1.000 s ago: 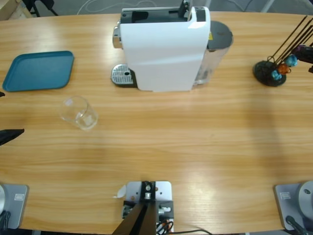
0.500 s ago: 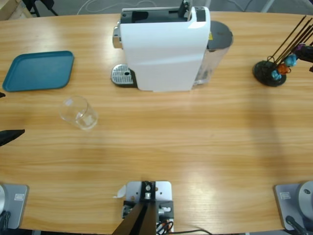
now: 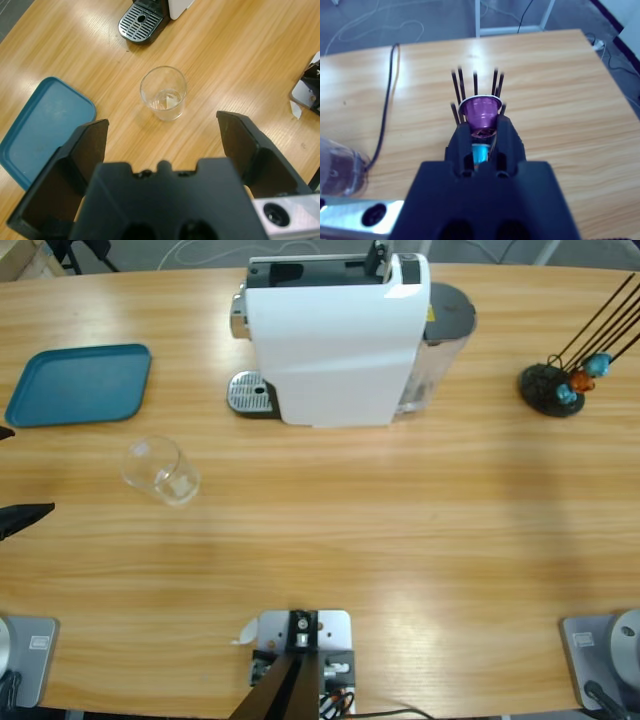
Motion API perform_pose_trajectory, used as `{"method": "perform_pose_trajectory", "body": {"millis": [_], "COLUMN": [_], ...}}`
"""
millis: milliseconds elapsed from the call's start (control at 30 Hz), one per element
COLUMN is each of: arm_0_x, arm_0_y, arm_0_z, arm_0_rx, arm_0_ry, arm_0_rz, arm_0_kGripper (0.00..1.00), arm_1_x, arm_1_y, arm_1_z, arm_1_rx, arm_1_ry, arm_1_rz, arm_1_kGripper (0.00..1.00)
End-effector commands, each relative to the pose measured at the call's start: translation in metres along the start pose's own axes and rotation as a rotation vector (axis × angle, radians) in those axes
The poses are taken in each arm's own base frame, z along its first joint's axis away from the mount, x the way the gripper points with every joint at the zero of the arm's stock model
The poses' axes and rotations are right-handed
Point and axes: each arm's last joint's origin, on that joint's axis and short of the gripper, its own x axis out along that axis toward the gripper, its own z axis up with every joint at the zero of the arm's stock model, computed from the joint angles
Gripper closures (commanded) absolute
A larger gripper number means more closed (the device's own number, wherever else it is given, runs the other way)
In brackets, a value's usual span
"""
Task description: Pour coffee
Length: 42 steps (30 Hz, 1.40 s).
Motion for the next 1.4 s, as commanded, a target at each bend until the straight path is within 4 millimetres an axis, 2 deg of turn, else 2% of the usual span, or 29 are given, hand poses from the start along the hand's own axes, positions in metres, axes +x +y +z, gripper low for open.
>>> {"method": "perform_pose_trajectory", "body": {"millis": [33,167,233,367,467,533,633,767,900,1033,1167,1267,1400], "arm_0_x": [0.002,0.003,0.004,0.001,-0.008,-0.014,-0.019,-0.014,-0.012,-0.012,-0.014,-0.022,-0.024], "arm_0_y": [-0.002,-0.003,-0.003,-0.002,-0.001,-0.001,-0.002,-0.002,-0.002,-0.002,-0.002,-0.001,-0.001], "arm_0_z": [-0.010,-0.011,-0.011,-0.010,-0.005,-0.007,-0.013,-0.014,-0.015,-0.015,-0.019,-0.027,-0.028], "arm_0_rx": [-0.005,-0.007,-0.008,-0.005,0.006,0.006,0.001,0.005,0.007,0.010,0.005,-0.005,-0.005], "arm_0_ry": [0.006,0.001,0.000,0.000,0.025,0.027,0.001,0.010,0.009,0.012,0.001,-0.037,-0.045], "arm_0_rz": [-0.019,-0.018,-0.017,-0.015,-0.019,-0.021,-0.014,-0.012,-0.010,-0.011,0.011,0.054,0.056], "arm_0_kGripper": [0.068,0.069,0.069,0.064,0.056,0.055,0.055,0.055,0.055,0.055,0.069,0.069,0.069], "arm_1_x": [-0.039,-0.075,-0.090,-0.107,-0.110,-0.112,-0.114,-0.110,-0.092,-0.079,-0.035,-0.014,0.012], "arm_1_y": [-0.004,0.002,0.015,0.045,0.068,0.090,0.138,0.201,0.247,0.274,0.276,0.272,0.264], "arm_1_z": [0.027,0.050,0.054,0.035,0.027,0.032,0.047,0.057,0.059,0.066,0.089,0.100,0.105], "arm_1_rx": [0.004,-0.036,-0.146,-0.445,-0.558,-0.604,-0.665,-0.733,-0.829,-0.939,-0.907,-0.940,-0.932], "arm_1_ry": [-0.096,-0.172,-0.188,-0.139,-0.096,-0.081,-0.068,-0.042,-0.033,-0.049,-0.054,-0.069,-0.047], "arm_1_rz": [-0.007,0.115,0.310,0.677,0.891,1.002,1.150,1.267,1.272,1.256,1.143,1.105,1.093], "arm_1_kGripper": [1.000,1.000,1.000,1.000,1.000,1.000,1.000,1.000,1.000,1.000,1.000,1.000,1.000]}}
